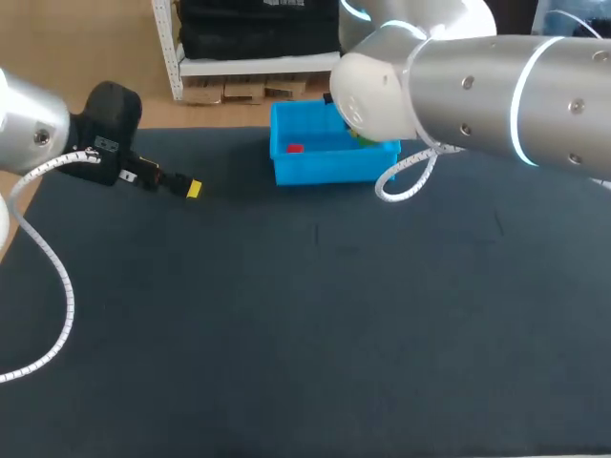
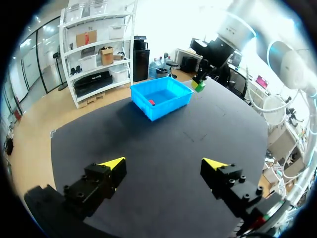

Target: Use the left arm to pick the red cube and place it into the blue plastic box first, then use the right arm to grasp the green cube and put it into the same blue plastic box after the first action is fully finished.

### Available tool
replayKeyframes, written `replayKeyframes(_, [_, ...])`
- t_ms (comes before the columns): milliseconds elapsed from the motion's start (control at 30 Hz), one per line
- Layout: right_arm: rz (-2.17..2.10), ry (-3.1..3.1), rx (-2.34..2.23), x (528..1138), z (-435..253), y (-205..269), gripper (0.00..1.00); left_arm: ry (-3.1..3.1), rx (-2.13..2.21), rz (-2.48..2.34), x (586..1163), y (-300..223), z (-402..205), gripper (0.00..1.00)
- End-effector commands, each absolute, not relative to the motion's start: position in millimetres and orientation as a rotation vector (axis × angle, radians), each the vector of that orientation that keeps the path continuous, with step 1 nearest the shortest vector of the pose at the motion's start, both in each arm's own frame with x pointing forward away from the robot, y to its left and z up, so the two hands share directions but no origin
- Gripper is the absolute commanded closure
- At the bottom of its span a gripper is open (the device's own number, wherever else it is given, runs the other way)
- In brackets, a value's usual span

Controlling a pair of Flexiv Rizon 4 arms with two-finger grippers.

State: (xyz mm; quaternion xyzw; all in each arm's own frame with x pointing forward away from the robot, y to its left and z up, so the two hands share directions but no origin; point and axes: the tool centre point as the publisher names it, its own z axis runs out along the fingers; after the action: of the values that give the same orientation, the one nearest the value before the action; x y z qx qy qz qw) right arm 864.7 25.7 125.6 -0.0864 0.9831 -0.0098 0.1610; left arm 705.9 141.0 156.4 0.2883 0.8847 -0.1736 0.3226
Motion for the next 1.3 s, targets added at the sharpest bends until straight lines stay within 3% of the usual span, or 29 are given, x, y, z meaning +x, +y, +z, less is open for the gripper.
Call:
replayKeyframes(33, [-0.025,2.812,-0.254,886.4,121.9,26.2,1.00,2.324,0.756,-0.455,707.4,140.4,155.8,0.00])
replayKeyframes(667, [0.015,2.745,-0.337,972.0,106.4,34.9,1.00,2.324,0.756,-0.455,707.4,140.4,155.8,0.00])
replayKeyframes(1300, [0.088,2.713,-0.318,998.8,77.4,36.2,1.00,2.324,0.756,-0.455,707.4,140.4,155.8,0.00])
